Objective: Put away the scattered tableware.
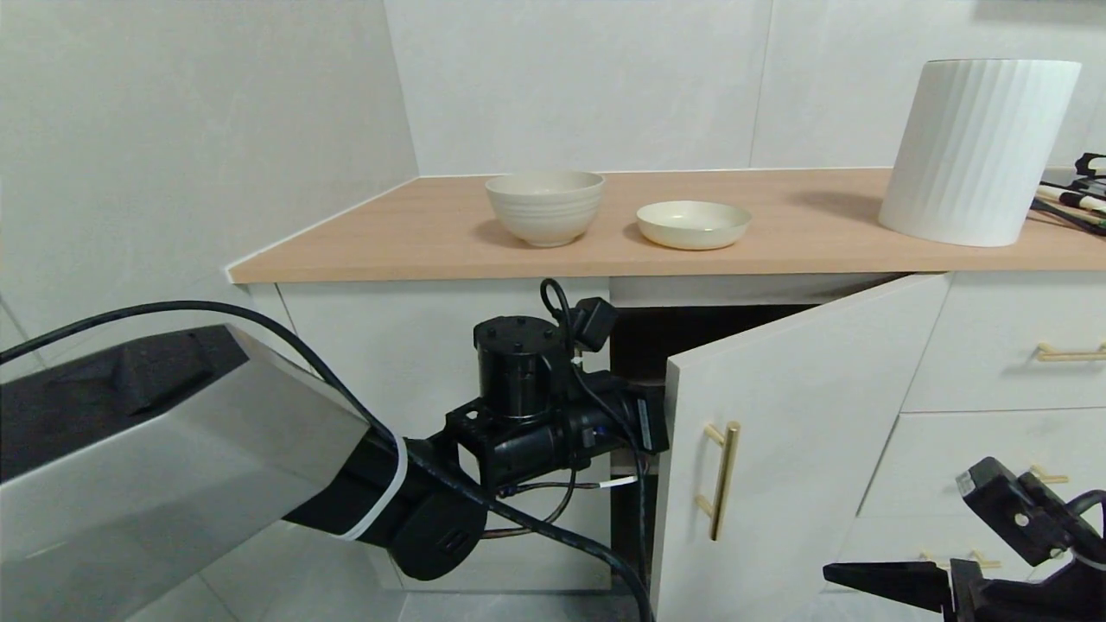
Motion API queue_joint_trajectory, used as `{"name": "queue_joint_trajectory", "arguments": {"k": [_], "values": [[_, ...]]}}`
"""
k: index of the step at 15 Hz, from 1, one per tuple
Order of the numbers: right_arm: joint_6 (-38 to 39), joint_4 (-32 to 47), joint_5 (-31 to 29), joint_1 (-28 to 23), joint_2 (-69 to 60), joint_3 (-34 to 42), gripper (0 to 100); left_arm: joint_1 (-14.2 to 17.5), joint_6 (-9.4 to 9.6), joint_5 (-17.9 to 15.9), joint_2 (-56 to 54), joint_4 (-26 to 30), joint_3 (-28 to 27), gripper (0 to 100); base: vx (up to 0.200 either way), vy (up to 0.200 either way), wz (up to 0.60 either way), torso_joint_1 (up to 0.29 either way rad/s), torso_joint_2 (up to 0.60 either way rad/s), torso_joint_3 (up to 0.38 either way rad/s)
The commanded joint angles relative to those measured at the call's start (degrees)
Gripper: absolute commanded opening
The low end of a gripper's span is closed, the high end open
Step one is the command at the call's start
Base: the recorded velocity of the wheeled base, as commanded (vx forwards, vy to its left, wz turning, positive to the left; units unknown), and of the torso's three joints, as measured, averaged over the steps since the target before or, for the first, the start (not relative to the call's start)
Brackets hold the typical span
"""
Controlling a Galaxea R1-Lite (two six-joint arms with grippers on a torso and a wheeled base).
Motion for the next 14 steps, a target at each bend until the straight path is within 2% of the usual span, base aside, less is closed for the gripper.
{"name": "queue_joint_trajectory", "arguments": {"k": [1, 3, 6, 10, 12, 14], "values": [[0.01, -0.01, -0.01, 0.04, 0.16, 0.06, 100, -0.09, -0.01, -0.21, -0.11, 0.03, -0.14, 0, -0.2, 0.0, 0.0, 0.012, 0.0, -0.002], [0.01, -0.01, 0.08, 0.12, 0.24, 0.06, 100, -0.09, -0.01, -0.47, 0.15, 0.11, -0.58, 0, -0.2, 0.0, 0.0, 0.01, 0.0, -0.005], [0.01, -0.01, 0.08, 0.04, 0.24, 0.06, 100, -0.09, -0.01, -0.47, 2.17, 2.84, -3.83, 0, 0.0, 0.0, 0.0, 0.0, 0.0, 0.0], [0.01, -0.01, 0.08, 0.04, 0.24, 0.15, 100, -0.09, -0.01, -0.47, 3.93, 3.54, -5.77, 0, 0.0, 0.0, 0.0, 0.0, 0.0, 0.0], [0.01, -0.01, 0.08, 0.04, 0.24, 0.15, 100, -0.26, -0.01, -0.47, 4.11, 6.53, -7.17, 0, 0.0, 0.0, 0.0, 0.0, 0.0, 0.0], [0.01, -0.01, 0.08, 0.04, 0.16, 0.06, 100, -0.88, -0.01, -0.47, 4.19, 7.59, -7.79, 0, -0.2, 0.0, 0.0, 0.007, 0.0, 0.005]]}}
